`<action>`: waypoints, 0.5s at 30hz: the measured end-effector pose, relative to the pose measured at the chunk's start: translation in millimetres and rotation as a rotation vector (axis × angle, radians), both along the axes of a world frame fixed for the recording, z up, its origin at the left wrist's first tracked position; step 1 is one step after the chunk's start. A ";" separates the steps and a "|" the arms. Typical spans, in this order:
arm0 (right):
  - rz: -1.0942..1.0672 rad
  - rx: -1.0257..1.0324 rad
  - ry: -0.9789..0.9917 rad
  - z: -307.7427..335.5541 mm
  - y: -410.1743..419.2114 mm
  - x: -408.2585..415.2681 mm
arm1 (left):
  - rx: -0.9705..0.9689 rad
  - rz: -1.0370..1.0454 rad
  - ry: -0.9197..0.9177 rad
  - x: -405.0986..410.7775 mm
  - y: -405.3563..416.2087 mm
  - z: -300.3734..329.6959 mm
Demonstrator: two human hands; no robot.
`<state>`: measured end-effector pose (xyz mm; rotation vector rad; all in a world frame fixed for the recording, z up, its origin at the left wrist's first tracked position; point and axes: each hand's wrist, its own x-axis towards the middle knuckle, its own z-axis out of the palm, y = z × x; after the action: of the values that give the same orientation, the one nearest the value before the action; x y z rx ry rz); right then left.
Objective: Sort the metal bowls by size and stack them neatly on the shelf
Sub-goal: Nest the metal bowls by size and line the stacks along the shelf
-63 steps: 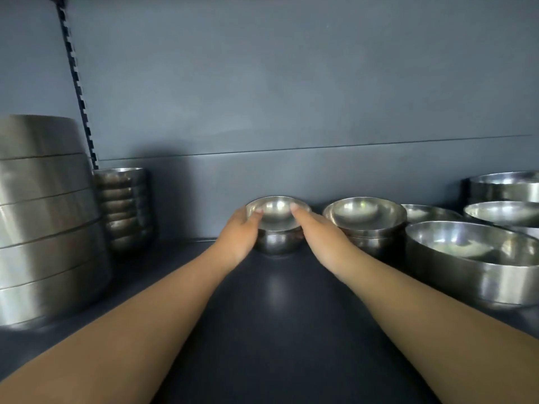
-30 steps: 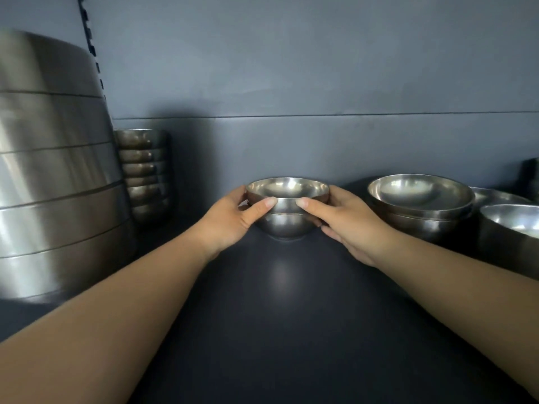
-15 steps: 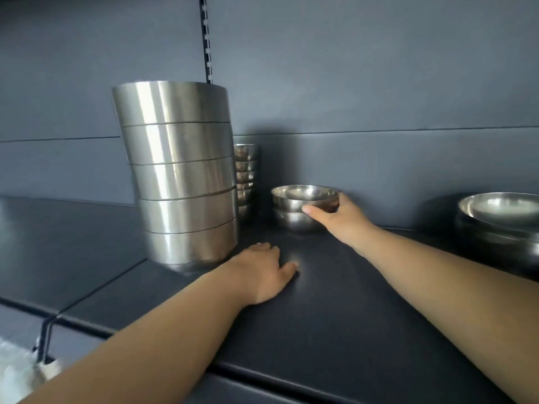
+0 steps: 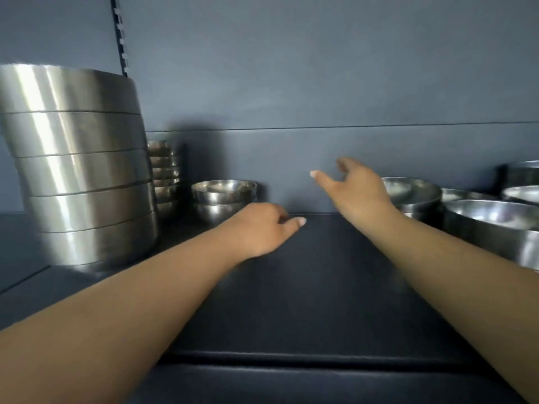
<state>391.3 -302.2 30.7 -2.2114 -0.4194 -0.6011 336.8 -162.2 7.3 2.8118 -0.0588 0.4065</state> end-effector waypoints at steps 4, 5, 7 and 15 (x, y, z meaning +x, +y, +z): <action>-0.216 -0.011 -0.035 -5.4 -54.9 -11.7 | -0.193 -0.111 0.189 40.2 -35.5 -3.8; -0.258 -0.005 -0.029 -9.3 -63.9 -13.7 | -0.297 -0.126 0.213 50.0 -42.0 -8.0; -0.302 -0.030 -0.068 -17.7 -74.4 -17.1 | -0.586 -0.158 0.211 67.6 -57.8 -16.4; -0.158 0.006 -0.032 -40.1 -88.3 -8.4 | -1.231 -0.248 0.218 106.0 -112.4 -15.2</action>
<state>382.9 -390.5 -9.4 -2.2452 -0.2603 -0.7215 442.8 -274.6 -8.0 1.5870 -0.0736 0.0195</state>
